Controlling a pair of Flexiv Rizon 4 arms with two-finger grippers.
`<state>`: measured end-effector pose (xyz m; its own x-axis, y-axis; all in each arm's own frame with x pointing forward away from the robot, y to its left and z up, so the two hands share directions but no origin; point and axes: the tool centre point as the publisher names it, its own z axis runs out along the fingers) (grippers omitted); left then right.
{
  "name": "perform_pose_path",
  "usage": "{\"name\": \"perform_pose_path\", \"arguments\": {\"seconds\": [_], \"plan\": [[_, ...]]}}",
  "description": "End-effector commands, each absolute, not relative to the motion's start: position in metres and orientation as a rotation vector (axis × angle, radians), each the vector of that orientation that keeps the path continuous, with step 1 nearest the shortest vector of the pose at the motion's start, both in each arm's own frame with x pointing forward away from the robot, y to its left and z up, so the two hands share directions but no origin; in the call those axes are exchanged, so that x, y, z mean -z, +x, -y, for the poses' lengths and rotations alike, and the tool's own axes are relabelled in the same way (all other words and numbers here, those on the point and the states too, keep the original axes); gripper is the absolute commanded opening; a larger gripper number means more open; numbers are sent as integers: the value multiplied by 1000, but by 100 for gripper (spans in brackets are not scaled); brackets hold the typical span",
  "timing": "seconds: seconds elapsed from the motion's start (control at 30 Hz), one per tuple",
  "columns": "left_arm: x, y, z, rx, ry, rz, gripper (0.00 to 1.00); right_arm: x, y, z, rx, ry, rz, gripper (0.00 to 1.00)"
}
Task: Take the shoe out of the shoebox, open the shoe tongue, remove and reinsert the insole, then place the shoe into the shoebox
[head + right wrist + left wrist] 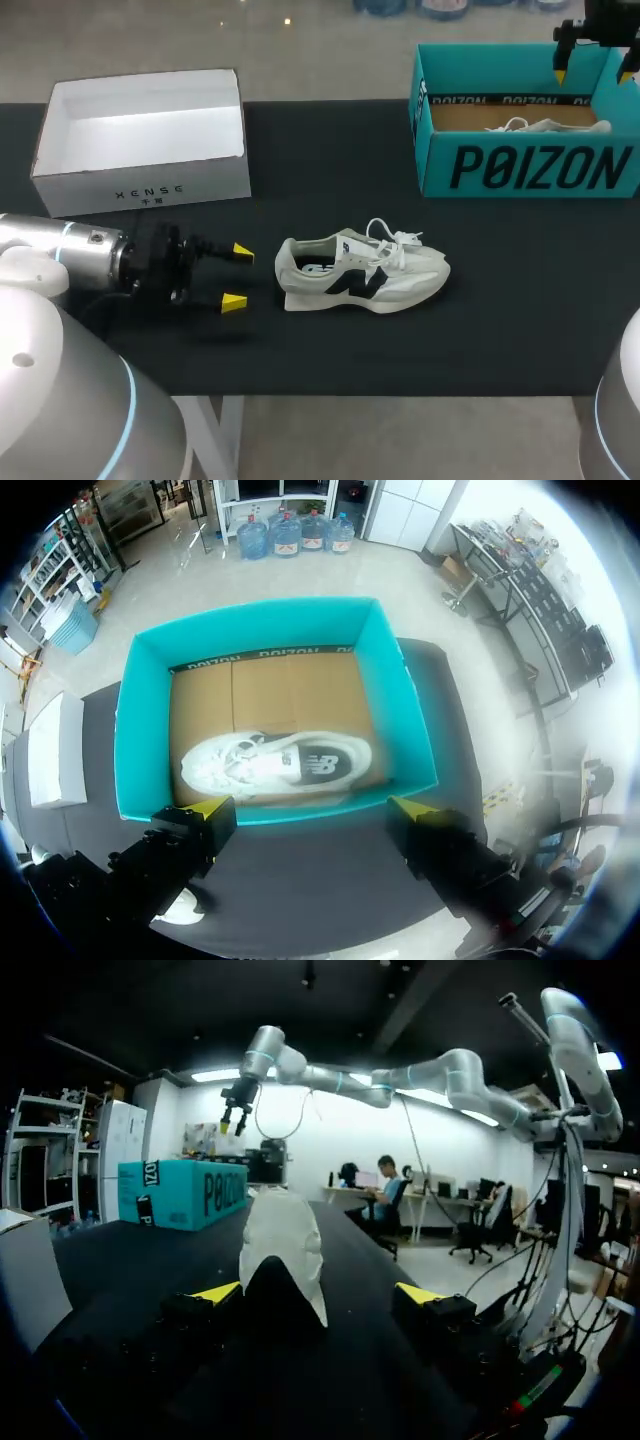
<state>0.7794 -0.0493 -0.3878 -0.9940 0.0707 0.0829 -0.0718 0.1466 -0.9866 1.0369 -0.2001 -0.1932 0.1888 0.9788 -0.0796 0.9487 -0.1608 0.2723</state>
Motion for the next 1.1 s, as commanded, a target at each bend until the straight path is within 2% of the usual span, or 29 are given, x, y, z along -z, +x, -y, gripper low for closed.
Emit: {"name": "perform_pose_path", "arguments": {"seconds": [0.03, 1.1], "plan": [[401, 783, 62, -1958, -19, 2313, 100, 193, 1037, 200, -165, 2206, -1840, 100], [429, 804, 96, -1896, -27, 2439, 100, 193, 1037, 200, -165, 2206, -1840, 100]]}}
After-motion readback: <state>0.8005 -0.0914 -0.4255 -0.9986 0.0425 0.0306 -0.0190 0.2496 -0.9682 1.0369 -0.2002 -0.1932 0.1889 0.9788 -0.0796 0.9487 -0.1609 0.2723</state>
